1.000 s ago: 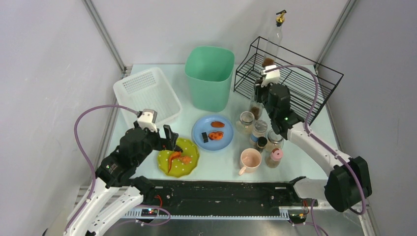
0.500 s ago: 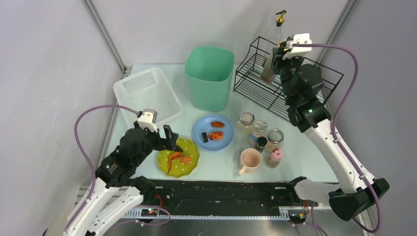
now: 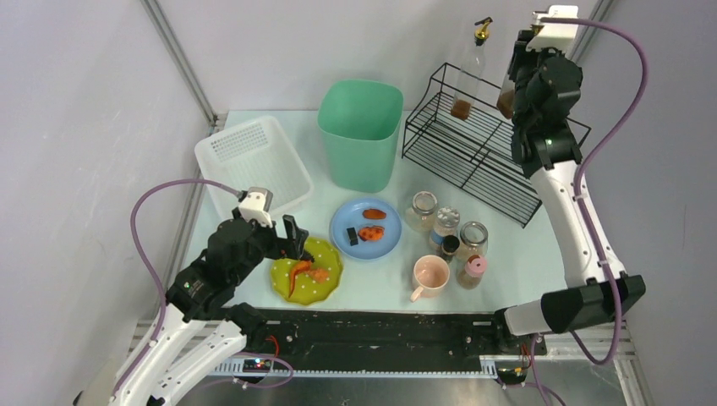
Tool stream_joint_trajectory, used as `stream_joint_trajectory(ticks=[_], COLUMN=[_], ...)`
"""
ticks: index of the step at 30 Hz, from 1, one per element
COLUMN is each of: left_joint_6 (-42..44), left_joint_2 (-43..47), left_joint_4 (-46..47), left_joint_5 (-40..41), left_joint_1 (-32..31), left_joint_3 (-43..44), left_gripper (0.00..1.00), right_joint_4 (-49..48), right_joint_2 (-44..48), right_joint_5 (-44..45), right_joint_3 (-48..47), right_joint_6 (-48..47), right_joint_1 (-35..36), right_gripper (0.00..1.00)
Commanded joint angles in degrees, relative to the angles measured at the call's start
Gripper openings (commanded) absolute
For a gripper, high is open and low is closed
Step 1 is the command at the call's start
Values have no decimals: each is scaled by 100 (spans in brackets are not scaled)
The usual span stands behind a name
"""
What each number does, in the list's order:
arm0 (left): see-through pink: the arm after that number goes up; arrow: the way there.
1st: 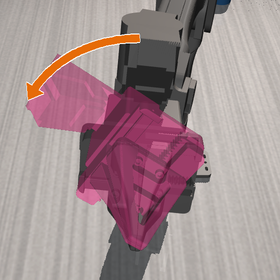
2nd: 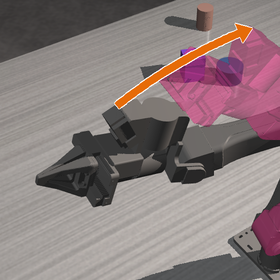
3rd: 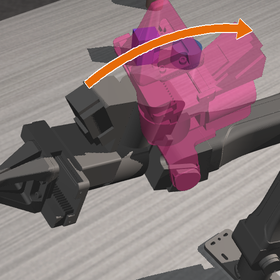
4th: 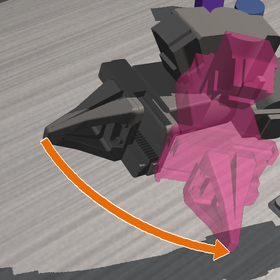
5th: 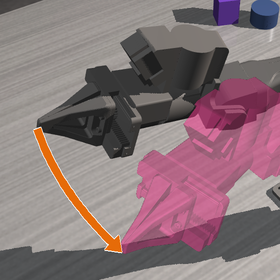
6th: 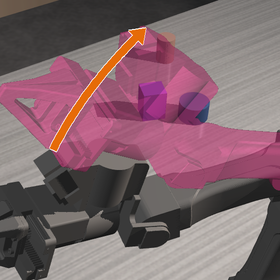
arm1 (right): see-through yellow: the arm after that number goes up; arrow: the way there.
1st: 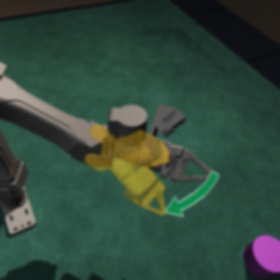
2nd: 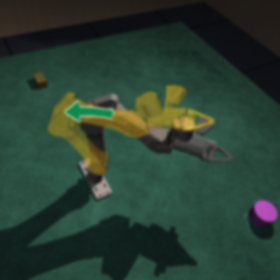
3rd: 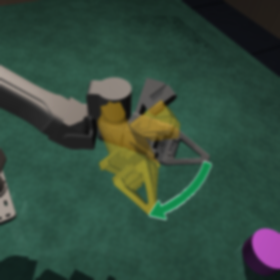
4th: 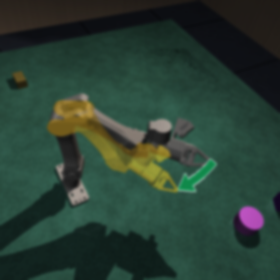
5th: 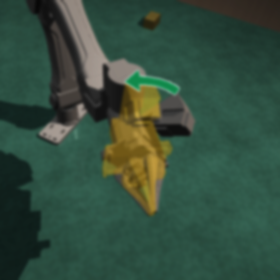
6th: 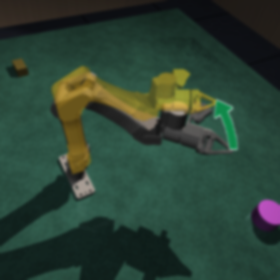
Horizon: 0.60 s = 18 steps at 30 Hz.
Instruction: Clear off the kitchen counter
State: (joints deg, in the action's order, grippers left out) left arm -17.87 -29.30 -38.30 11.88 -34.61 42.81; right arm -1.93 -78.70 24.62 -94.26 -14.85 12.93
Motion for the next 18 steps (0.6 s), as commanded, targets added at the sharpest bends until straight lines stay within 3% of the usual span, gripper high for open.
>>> stream_joint_trajectory(ticks=[1,18], left_joint_6=[162,187], left_joint_2=[-38,-113], left_joint_4=[57,51], left_joint_5=[-29,7], left_joint_1=[1,-1], left_joint_3=[38,38], left_gripper=[98,98], right_joint_4=[-667,-31], right_joint_2=[-278,-1787], right_joint_5=[-305,-835], right_joint_3=[-716,-2208], right_joint_6=[99,579], right_joint_1=[-233,-940], right_gripper=[0,0])
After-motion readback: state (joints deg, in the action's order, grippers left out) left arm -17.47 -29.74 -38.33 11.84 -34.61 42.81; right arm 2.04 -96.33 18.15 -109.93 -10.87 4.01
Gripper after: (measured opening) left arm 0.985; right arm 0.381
